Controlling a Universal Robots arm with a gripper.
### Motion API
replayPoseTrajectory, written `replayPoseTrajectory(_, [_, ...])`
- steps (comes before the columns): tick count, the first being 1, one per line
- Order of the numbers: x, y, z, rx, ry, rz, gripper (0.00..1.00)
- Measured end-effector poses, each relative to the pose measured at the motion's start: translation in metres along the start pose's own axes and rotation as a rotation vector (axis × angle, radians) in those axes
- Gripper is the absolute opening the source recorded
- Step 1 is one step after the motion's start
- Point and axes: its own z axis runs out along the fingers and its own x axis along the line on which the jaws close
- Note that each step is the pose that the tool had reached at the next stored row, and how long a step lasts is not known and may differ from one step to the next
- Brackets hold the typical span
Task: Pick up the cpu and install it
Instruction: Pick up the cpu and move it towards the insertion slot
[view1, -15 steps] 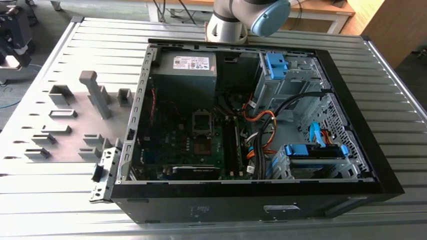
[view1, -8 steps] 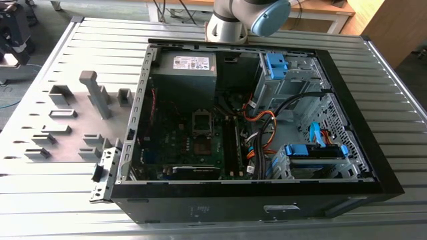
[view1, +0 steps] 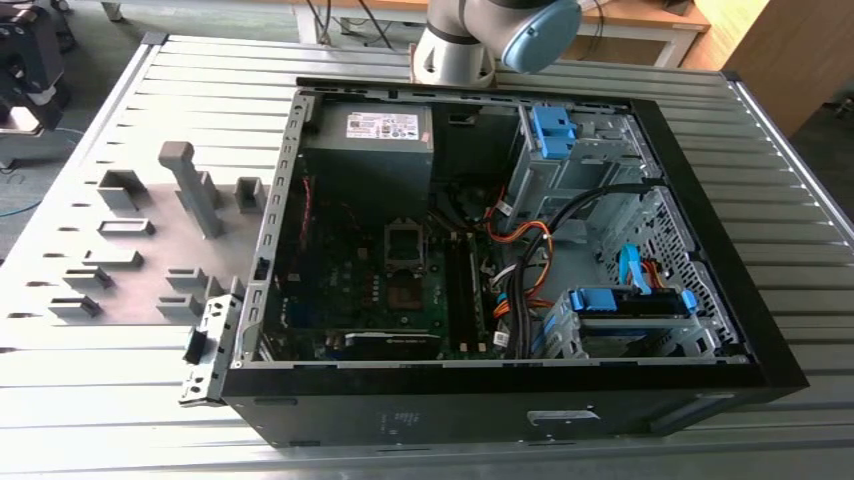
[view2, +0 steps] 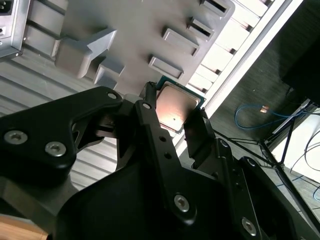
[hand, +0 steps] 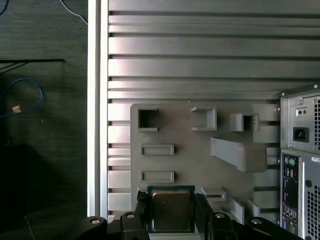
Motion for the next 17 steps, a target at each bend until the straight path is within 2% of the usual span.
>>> replayPoseTrajectory(4, [-0.0053, 0.0001, 0.0001, 0.0, 0.0001, 0.0, 0.47])
replayPoseTrajectory(17, [-0.0284, 0.0005, 0.0008, 0.0, 0.0, 0.0, 0.47])
